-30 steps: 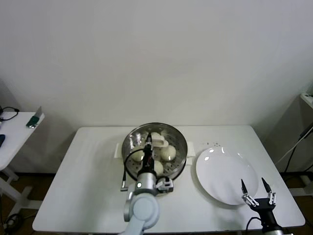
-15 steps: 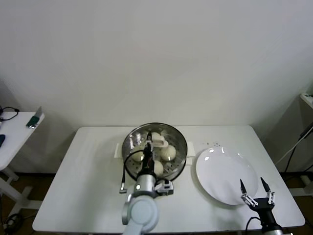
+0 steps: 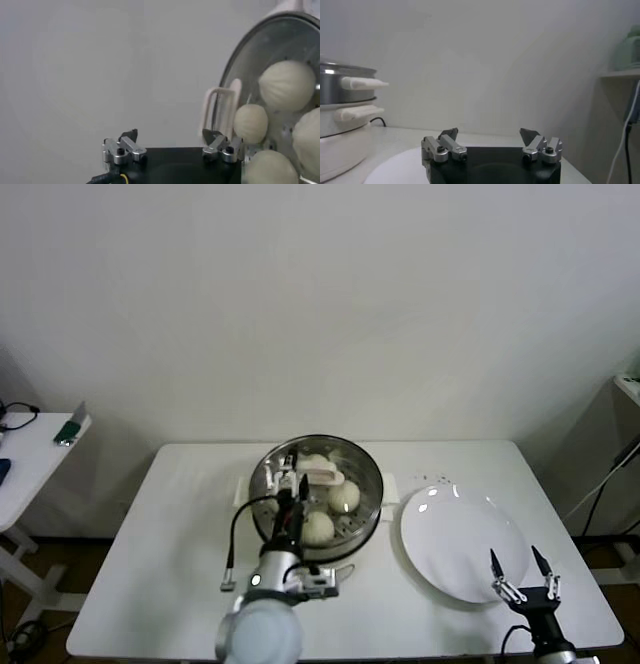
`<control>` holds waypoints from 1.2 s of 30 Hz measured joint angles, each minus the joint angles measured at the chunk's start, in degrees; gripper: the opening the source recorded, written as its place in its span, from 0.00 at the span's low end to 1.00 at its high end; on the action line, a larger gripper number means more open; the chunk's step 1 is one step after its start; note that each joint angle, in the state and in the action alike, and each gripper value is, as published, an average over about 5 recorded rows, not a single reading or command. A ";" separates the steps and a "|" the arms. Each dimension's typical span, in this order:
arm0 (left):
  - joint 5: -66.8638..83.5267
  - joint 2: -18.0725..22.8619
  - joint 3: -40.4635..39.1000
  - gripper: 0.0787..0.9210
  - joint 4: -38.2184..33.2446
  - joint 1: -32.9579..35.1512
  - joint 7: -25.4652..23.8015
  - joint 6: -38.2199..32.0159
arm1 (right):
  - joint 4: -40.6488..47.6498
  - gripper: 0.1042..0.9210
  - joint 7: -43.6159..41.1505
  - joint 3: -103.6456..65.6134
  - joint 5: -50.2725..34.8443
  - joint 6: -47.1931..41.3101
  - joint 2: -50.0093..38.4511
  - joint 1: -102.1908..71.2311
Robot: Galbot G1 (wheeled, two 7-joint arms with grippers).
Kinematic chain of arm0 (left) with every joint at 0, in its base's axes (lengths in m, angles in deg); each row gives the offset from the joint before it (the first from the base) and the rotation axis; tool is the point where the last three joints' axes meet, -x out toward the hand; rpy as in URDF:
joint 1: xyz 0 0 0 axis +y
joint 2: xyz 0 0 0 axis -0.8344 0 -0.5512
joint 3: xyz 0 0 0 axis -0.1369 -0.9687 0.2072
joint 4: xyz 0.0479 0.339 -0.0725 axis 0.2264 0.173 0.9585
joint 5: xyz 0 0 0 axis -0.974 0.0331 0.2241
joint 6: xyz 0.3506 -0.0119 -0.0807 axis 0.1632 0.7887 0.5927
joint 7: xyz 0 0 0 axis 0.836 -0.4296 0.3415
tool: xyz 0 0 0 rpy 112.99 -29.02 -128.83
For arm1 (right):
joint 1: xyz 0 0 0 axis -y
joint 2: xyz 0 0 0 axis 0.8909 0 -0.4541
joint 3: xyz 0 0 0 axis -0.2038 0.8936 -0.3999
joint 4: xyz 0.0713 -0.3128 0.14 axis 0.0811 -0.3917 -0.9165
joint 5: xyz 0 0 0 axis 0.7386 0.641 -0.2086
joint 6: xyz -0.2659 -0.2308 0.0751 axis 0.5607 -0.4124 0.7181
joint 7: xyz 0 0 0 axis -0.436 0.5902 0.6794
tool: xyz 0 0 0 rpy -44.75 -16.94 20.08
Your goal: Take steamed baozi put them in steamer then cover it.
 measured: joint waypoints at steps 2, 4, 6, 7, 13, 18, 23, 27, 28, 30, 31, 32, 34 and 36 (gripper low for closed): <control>4.23 -1.32 1.01 0.88 -1.40 1.23 1.69 -1.28 | -0.61 0.88 0.74 0.21 -0.70 -0.45 -0.28 -0.25; 9.03 -2.45 2.41 0.88 -2.53 2.67 3.60 -2.85 | -1.18 0.88 1.29 0.33 -1.35 -0.76 -0.44 -0.36; 14.41 -3.25 4.32 0.88 -3.48 4.31 5.68 -4.70 | -1.62 0.88 1.68 0.40 -1.83 -1.00 -0.47 -0.32; 17.21 -3.51 5.48 0.88 -3.87 5.11 6.66 -5.64 | -1.75 0.88 1.84 0.42 -1.97 -1.08 -0.45 -0.28; 36.80 -4.59 15.07 0.88 -5.09 9.77 10.55 -11.03 | -2.30 0.88 2.56 0.47 -2.01 -1.33 -0.03 -0.07; 53.80 -6.35 24.39 0.88 -2.86 13.54 11.69 -16.51 | -2.28 0.88 3.02 0.73 -1.95 -1.43 0.12 0.26; 69.36 -8.29 30.59 0.88 2.35 16.74 11.17 -22.64 | -1.77 0.88 3.33 1.22 -2.03 -1.77 0.18 0.82; 79.09 -8.88 33.19 0.88 7.29 18.63 9.91 -27.61 | -1.43 0.88 3.46 1.60 -2.20 -2.01 0.32 1.10; 81.00 -8.93 33.59 0.88 8.40 19.06 9.61 -28.75 | -1.36 0.88 3.47 1.70 -2.27 -2.05 0.32 1.13; 84.01 -8.95 34.17 0.88 10.27 19.75 9.13 -30.74 | -1.23 0.88 3.49 1.89 -2.38 -2.09 0.28 1.20; 85.23 -8.95 34.39 0.88 11.09 20.01 8.95 -31.62 | -1.14 0.88 3.50 1.98 -2.44 -2.11 0.25 1.25; 86.30 -8.93 34.54 0.88 11.83 20.21 8.80 -32.38 | -1.05 0.88 3.50 2.09 -2.49 -2.13 0.22 1.30; 88.14 -8.85 34.73 0.88 13.14 20.52 8.54 -33.69 | -0.91 0.88 3.50 2.28 -2.63 -2.20 0.14 1.41; 89.66 -8.76 34.82 0.88 14.20 20.82 8.33 -34.79 | -0.81 0.88 3.50 2.42 -2.81 -2.25 0.06 1.51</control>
